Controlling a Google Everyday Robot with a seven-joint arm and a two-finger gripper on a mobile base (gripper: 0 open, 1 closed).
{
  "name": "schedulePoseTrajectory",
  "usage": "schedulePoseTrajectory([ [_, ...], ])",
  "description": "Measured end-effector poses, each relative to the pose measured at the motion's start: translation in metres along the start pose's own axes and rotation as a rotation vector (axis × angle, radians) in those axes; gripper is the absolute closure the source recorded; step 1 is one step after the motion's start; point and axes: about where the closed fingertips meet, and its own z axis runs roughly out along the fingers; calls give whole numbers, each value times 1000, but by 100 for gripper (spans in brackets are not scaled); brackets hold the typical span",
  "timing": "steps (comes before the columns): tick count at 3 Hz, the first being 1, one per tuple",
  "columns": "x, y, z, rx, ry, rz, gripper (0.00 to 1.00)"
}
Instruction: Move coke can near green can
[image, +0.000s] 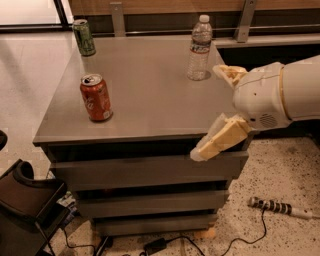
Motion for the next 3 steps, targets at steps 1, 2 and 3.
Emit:
schedulePoseTrajectory([
  [1,-24,-3,39,33,-206,87,0],
  [2,-39,-20,54,68,-269,165,0],
  [3,-39,-19,54,67,-268,164,0],
])
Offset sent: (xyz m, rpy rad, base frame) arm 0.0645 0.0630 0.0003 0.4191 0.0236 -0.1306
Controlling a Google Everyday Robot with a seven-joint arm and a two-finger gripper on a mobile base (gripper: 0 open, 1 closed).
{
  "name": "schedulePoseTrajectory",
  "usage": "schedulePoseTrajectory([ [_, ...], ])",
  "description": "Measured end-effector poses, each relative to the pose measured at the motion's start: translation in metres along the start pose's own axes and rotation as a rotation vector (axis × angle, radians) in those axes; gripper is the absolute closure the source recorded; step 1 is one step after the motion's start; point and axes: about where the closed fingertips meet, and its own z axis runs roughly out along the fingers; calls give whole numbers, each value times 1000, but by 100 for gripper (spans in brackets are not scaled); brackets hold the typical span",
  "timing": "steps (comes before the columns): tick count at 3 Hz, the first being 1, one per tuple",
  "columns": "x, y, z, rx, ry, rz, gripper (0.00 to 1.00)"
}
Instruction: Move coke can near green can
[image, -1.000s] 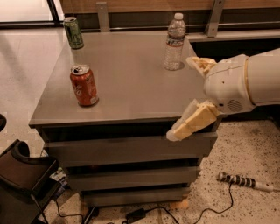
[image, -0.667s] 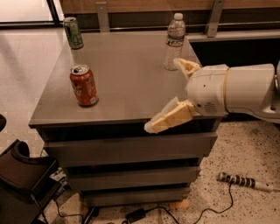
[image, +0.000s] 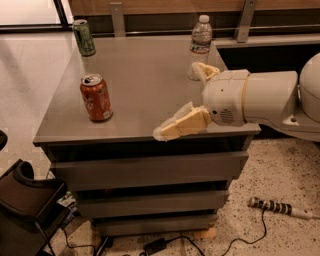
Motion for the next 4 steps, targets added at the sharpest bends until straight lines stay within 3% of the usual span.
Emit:
schedulePoseTrajectory([
  [1,3,-5,21,-2,-21,12,0],
  [2,6,-12,83,-24,-91,41,0],
  [4,-1,6,157,-111,-190,88,0],
])
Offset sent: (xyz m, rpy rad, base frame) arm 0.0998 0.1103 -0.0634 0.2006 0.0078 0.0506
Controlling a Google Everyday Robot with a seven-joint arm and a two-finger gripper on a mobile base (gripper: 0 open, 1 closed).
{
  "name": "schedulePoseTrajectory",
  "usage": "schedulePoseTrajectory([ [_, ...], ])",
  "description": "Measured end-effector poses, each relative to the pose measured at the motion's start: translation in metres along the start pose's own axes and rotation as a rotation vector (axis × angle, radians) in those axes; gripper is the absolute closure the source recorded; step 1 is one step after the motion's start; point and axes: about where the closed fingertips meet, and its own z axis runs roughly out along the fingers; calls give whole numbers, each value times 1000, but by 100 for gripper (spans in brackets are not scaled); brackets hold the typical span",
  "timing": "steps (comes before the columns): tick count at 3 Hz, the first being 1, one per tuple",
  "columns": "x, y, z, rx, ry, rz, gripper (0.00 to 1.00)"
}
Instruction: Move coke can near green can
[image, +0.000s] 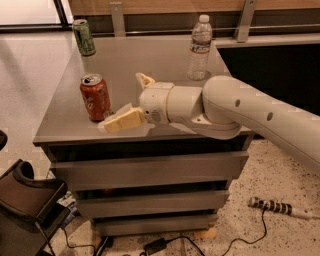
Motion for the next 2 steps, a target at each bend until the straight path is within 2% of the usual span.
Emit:
schedulePoseTrajectory([
  [1,-3,-8,24,-25,-42,-4,0],
  [2,-2,-27,52,-43,-90,-3,0],
])
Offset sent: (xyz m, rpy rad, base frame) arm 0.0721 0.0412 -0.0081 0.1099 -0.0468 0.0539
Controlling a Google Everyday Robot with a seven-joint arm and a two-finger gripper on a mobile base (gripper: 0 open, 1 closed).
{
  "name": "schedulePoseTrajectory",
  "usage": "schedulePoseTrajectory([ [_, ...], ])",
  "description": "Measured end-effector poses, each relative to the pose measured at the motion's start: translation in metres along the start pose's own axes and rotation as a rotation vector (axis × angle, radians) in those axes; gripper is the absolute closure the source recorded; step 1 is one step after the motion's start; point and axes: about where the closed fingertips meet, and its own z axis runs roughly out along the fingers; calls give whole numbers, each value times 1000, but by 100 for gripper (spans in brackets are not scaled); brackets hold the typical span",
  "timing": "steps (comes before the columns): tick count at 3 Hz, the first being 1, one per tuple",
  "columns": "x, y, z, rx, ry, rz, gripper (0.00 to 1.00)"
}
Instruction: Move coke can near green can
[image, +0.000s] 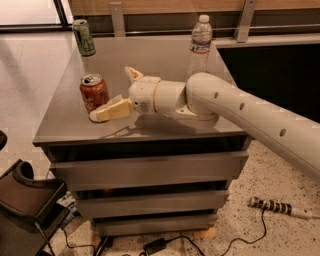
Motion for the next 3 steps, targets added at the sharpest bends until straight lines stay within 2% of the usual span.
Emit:
schedulePoseTrajectory([
  [1,5,-4,17,-16,-23,12,0],
  [2,4,-3,18,-19,-24,12,18],
  [3,3,-1,20,-23,-24,11,41],
])
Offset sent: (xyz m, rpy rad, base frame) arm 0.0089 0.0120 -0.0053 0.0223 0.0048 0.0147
